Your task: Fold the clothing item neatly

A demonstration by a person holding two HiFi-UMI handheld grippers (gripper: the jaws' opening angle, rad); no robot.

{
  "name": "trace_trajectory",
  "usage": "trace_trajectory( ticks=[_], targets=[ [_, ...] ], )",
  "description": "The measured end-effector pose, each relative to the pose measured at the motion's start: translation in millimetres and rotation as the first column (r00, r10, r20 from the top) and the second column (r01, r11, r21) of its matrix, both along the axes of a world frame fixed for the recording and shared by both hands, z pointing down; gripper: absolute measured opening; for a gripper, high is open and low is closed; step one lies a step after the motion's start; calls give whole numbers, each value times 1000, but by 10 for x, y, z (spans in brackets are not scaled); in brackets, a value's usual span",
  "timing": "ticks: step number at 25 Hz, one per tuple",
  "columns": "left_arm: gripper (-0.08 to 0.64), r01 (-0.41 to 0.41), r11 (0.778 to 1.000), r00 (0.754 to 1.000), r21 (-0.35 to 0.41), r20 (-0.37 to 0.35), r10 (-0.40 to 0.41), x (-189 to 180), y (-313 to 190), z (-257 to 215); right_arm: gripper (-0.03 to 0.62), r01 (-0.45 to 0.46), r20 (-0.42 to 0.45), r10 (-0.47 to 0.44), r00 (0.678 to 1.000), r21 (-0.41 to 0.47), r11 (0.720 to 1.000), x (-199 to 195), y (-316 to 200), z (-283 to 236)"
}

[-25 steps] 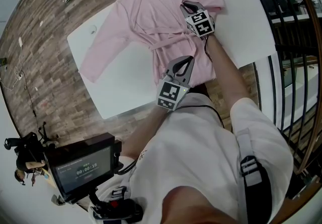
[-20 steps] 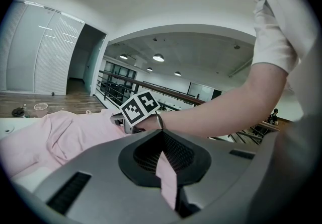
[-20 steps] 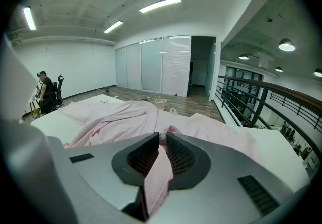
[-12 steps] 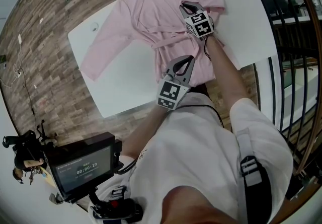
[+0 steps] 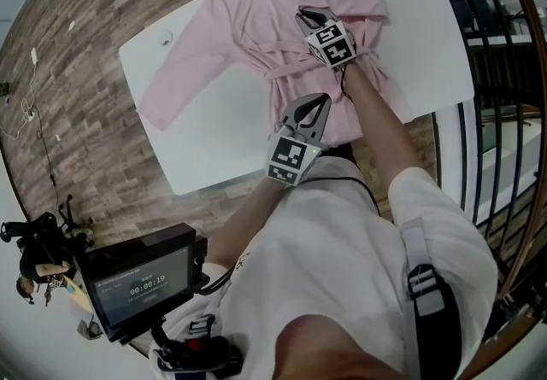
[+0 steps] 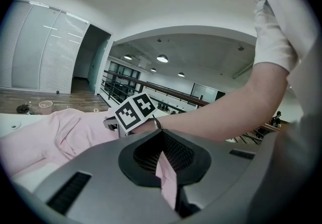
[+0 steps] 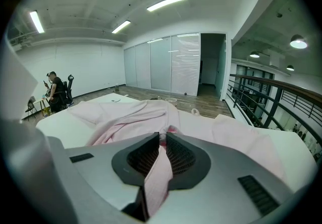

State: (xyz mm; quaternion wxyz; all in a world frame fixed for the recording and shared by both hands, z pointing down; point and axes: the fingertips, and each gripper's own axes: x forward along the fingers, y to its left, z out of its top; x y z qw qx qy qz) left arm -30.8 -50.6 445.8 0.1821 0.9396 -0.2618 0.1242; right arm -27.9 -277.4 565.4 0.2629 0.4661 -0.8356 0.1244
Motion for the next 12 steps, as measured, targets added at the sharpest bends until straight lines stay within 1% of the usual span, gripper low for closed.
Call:
trace_trajectory(
  ticks=[6,12],
  targets=[
    [3,20,1000,1000,-7,3,-20,-121,-69,85,48,57,4,-57,998,-12,998,-331,11,129],
    [3,41,999,999,-6,9,-41,-194,-133,116,48,111,13,-110,994,-18,994,-571,42,185]
  ],
)
